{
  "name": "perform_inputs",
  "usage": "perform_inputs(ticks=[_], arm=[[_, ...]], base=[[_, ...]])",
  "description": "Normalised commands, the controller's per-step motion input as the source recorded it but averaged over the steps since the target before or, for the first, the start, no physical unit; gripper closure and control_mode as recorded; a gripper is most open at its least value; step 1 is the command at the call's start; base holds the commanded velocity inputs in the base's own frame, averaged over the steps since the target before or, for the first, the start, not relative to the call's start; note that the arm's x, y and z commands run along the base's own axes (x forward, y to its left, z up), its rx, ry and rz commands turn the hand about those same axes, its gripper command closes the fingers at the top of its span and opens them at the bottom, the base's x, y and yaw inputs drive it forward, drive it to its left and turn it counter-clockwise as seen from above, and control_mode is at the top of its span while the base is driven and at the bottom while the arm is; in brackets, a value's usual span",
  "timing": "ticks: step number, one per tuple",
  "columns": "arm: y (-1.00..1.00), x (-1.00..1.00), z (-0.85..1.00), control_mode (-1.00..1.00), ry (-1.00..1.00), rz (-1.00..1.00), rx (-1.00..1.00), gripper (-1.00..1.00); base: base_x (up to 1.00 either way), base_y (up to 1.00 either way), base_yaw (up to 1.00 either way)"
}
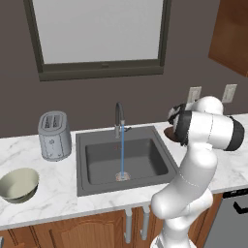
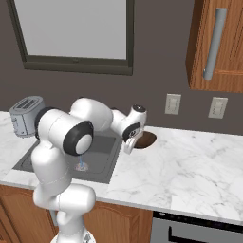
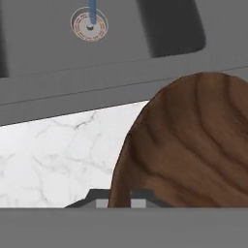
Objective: Rinse each bowl for a few seconds and place them down in the sink or on the counter.
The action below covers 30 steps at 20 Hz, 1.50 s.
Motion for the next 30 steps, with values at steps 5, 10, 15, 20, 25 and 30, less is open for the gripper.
perform_inputs(ticks=[5,10,15,20,25,30], arm=[[-0.17,0.07,-0.41,-1.0,0.04,0.0,-0.02,-1.0],[-0.12,0.1,-0.25,-1.0,0.02,0.0,-0.03,-1.0],[-0.08,0.06,0.07,-1.0,-0.01,0.0,-0.02,-1.0],[0.0,-0.01,0.41,-1.0,-0.03,0.0,-0.01,-1.0],[0.09,-0.13,0.73,-1.0,-0.02,0.02,-0.03,-1.0],[0.35,-0.44,0.74,-1.0,-0.02,0.11,-0.08,-1.0]], base=[[0.0,0.0,0.0],[0.0,0.0,0.0],[0.0,0.0,0.0],[0.0,0.0,0.0],[0.0,0.0,0.0],[0.0,0.0,0.0]])
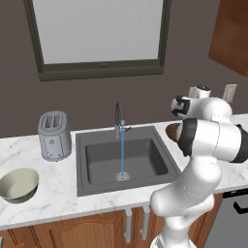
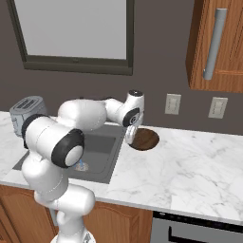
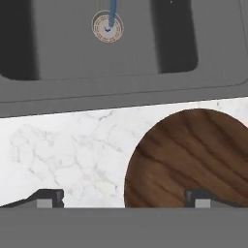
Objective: Rinse each bowl for a few seconds and place them down in the sink or on the counter.
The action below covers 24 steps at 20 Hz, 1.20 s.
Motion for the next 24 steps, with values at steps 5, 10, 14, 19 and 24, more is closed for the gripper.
perform_inputs(ticks=[5,10,14,19,24], arm=[[0.47,-0.57,0.55,-1.0,-0.01,0.21,-0.14,-1.0],[0.36,-0.55,0.62,-1.0,0.0,0.26,-0.16,-1.0],[0.36,-0.55,0.56,-1.0,0.0,0.27,-0.13,-1.0],[0.27,-0.54,0.6,-1.0,-0.02,0.26,-0.08,-1.0],[0.37,-0.48,0.64,-1.0,0.0,0.23,-0.01,-1.0]], base=[[0.0,0.0,0.0],[0.0,0.0,0.0],[0.0,0.0,0.0],[0.0,0.0,0.0],[0.0,0.0,0.0]])
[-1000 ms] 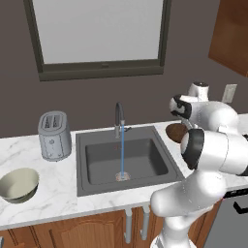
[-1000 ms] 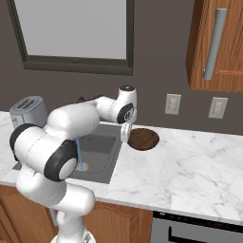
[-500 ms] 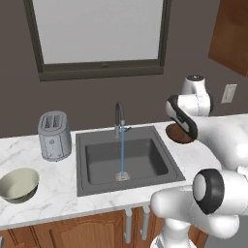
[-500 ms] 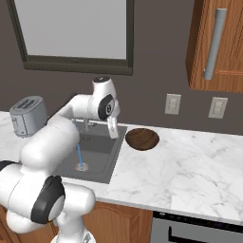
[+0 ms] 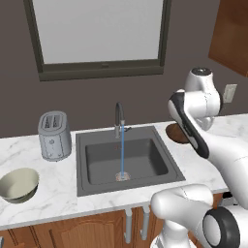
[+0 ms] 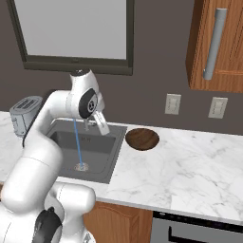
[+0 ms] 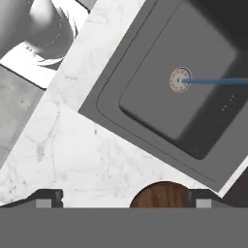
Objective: Rinse each bowl for a few seconds and place them down in the sink or on the counter.
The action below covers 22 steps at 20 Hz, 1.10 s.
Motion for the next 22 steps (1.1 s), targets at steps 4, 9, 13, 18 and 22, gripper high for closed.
perform_inputs(ticks=[4,9,13,18,22], arm=[[0.42,-0.43,0.59,-1.0,0.02,0.2,0.01,-1.0],[0.59,-0.54,0.31,-1.0,0.02,0.14,0.04,-1.0],[0.77,-0.49,0.15,-1.0,-0.01,0.06,0.04,-1.0],[0.79,-0.38,0.04,-1.0,-0.01,0.05,0.04,-1.0],[0.72,-0.3,0.0,-1.0,0.0,0.06,0.06,-1.0]], base=[[0.0,0.0,0.0],[0.0,0.0,0.0],[0.0,0.0,0.0],[0.0,0.0,0.0],[0.0,0.0,0.0]])
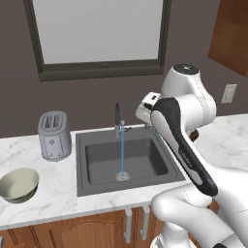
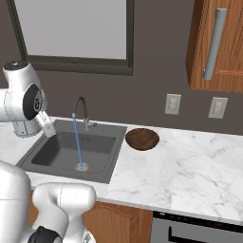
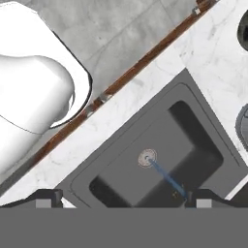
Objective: Rinse each bowl for a few seconds and place them down in the sink or on the counter.
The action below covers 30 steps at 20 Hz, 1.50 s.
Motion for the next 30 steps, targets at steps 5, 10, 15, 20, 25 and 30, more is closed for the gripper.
perform_inputs(ticks=[5,10,15,20,25,30], arm=[[0.73,-0.25,0.0,-1.0,-0.02,0.08,0.02,-1.0],[0.89,-0.11,-0.1,-1.0,-0.01,0.07,-0.03,-1.0],[0.89,0.0,-0.07,-1.0,0.0,0.09,-0.06,-1.0],[0.84,0.0,-0.04,-1.0,0.0,0.09,-0.07,-1.0],[0.67,0.1,-0.02,-1.0,0.02,0.09,-0.03,-1.0],[0.38,0.07,-0.09,-1.0,0.06,0.11,0.0,-1.0]], base=[[0.0,0.0,0.0],[0.0,0.0,0.0],[0.0,0.0,0.0],[0.0,0.0,0.0],[0.0,0.0,0.0],[0.0,0.0,0.0]])
